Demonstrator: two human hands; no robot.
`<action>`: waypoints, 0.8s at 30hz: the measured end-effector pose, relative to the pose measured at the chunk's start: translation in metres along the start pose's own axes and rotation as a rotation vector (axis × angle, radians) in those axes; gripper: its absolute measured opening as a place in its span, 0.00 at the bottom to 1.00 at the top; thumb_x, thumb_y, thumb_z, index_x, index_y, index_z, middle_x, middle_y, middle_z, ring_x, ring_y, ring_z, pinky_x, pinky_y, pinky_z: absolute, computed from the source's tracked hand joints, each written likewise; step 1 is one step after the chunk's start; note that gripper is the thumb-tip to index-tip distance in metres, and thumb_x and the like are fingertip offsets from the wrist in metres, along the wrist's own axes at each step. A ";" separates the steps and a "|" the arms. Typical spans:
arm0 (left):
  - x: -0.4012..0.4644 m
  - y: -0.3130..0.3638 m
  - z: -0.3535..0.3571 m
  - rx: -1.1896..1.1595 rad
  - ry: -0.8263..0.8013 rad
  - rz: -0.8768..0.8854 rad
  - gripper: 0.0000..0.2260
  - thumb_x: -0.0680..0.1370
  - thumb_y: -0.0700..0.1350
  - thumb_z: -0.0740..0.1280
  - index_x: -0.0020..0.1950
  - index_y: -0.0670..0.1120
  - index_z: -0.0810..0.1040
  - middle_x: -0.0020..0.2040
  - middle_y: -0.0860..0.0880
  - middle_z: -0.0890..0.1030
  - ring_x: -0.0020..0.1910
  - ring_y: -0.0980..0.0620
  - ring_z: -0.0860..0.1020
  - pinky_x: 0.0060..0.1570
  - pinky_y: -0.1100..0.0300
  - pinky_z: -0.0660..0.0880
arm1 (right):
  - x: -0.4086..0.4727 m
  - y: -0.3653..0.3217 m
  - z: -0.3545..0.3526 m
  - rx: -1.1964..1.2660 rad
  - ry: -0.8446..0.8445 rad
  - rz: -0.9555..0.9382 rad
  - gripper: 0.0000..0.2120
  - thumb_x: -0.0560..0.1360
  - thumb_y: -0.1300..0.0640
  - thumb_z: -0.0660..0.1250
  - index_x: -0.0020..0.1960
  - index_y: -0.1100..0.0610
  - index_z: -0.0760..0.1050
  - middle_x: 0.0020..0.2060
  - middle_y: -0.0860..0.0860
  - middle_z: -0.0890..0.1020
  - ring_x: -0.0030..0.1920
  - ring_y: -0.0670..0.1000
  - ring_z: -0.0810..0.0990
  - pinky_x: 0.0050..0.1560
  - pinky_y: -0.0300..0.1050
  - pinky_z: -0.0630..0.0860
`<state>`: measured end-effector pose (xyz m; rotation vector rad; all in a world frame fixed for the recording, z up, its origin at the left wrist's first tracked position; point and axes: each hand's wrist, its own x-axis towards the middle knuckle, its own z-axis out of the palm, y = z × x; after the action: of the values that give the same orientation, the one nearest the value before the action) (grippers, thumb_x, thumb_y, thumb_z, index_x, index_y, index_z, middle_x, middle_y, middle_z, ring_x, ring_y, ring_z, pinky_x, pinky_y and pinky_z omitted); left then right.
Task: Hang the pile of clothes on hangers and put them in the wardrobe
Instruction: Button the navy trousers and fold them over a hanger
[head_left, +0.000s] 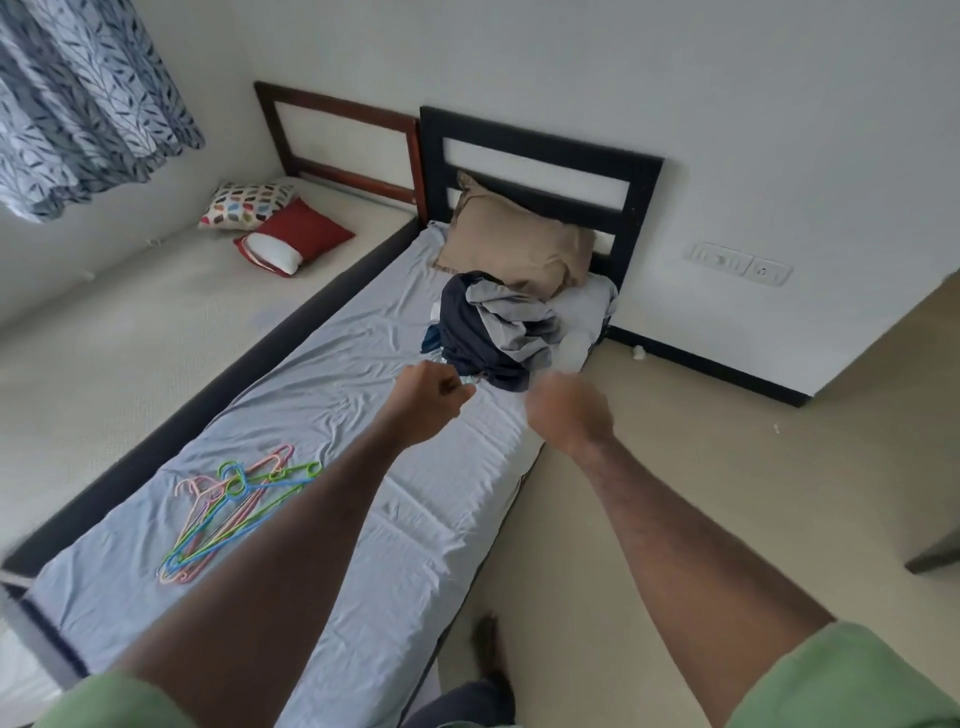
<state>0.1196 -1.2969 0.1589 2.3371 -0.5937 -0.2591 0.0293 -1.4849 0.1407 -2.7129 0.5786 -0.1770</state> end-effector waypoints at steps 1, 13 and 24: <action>0.018 -0.002 0.005 0.008 -0.004 -0.006 0.15 0.78 0.47 0.70 0.37 0.38 0.78 0.30 0.47 0.82 0.25 0.59 0.76 0.36 0.53 0.78 | 0.017 0.004 0.005 0.004 -0.012 -0.009 0.12 0.77 0.54 0.62 0.35 0.54 0.70 0.32 0.52 0.75 0.36 0.58 0.76 0.36 0.47 0.72; 0.257 -0.037 0.039 -0.246 0.049 -0.229 0.15 0.80 0.44 0.69 0.40 0.33 0.79 0.33 0.43 0.83 0.23 0.58 0.76 0.25 0.69 0.70 | 0.257 0.068 0.037 -0.041 -0.057 0.050 0.15 0.79 0.53 0.65 0.35 0.56 0.71 0.30 0.51 0.73 0.33 0.58 0.73 0.36 0.45 0.69; 0.397 -0.085 0.077 -0.315 0.081 -0.464 0.15 0.80 0.43 0.70 0.39 0.33 0.77 0.31 0.43 0.82 0.22 0.59 0.75 0.24 0.69 0.68 | 0.435 0.053 0.102 0.006 -0.232 -0.079 0.14 0.78 0.54 0.64 0.34 0.55 0.70 0.31 0.52 0.78 0.36 0.58 0.81 0.34 0.48 0.76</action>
<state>0.4700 -1.4788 0.0363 2.1350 0.0397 -0.4321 0.4243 -1.6787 0.0469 -2.7004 0.4031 0.1155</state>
